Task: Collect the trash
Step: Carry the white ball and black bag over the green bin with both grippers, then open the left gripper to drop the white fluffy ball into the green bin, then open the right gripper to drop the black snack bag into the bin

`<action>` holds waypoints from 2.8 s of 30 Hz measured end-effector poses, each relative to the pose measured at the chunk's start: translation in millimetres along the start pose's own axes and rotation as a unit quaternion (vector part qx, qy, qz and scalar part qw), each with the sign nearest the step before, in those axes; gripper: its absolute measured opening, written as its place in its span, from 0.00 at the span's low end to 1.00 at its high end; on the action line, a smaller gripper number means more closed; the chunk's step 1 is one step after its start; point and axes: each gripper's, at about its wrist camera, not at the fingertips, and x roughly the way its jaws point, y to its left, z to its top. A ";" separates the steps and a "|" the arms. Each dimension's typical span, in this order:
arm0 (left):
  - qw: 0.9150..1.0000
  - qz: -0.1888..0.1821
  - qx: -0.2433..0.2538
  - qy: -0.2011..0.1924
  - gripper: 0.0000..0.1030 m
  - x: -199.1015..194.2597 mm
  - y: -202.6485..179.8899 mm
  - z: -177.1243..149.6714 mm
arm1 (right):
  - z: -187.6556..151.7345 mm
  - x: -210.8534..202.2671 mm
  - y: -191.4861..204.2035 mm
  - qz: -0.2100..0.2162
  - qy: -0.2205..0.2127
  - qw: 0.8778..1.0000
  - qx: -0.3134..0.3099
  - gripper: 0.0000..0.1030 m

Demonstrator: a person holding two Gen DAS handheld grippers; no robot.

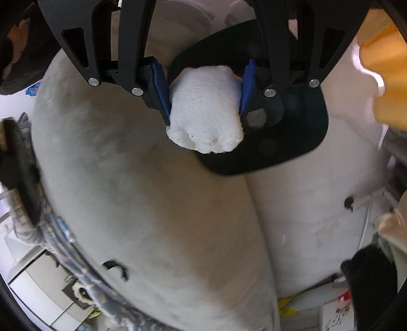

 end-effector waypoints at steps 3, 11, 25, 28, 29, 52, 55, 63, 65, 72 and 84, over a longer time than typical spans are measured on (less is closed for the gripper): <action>0.999 0.006 -0.013 0.034 0.50 13.7 14.7 -7.9 | -0.1 6.5 10.7 0.004 0.004 1.000 -0.010 0.52; 0.994 0.012 -0.048 0.099 0.53 39.6 48.6 -25.0 | -0.9 29.4 30.7 0.017 0.020 0.999 -0.021 0.52; 0.990 -0.008 -0.080 0.113 0.75 37.7 80.5 -43.4 | -3.6 71.3 50.4 0.013 0.057 0.997 -0.044 0.52; 0.991 -0.008 -0.085 0.101 0.76 29.7 89.2 -44.7 | -6.4 82.1 51.3 0.008 0.070 0.996 -0.046 0.52; 0.992 -0.006 -0.087 0.095 0.76 25.8 92.3 -45.4 | -7.6 84.8 50.7 0.008 0.074 0.996 -0.046 0.52; 0.996 0.020 -0.071 -0.044 0.60 -56.8 127.5 -41.7 | -59.2 181.1 64.7 -0.051 0.216 0.968 -0.116 0.53; 0.996 0.016 -0.053 -0.076 0.55 -71.3 120.2 -37.5 | -70.7 191.3 62.0 -0.057 0.238 0.962 -0.123 0.53; 0.988 -0.004 -0.014 -0.156 0.50 -105.6 92.1 -28.0 | -84.2 200.3 64.6 -0.070 0.258 0.952 -0.151 0.63; 0.986 -0.004 -0.005 -0.168 0.50 -113.0 86.8 -26.0 | -86.3 198.3 68.2 -0.074 0.259 0.949 -0.167 0.70; 0.976 -0.021 0.010 -0.218 0.50 -138.2 61.3 -26.6 | -82.3 166.3 73.8 -0.055 0.228 0.954 -0.188 0.77; 0.957 -0.026 0.058 -0.284 0.50 -161.9 3.2 -28.4 | -62.7 96.0 66.1 -0.037 0.138 0.970 -0.199 0.78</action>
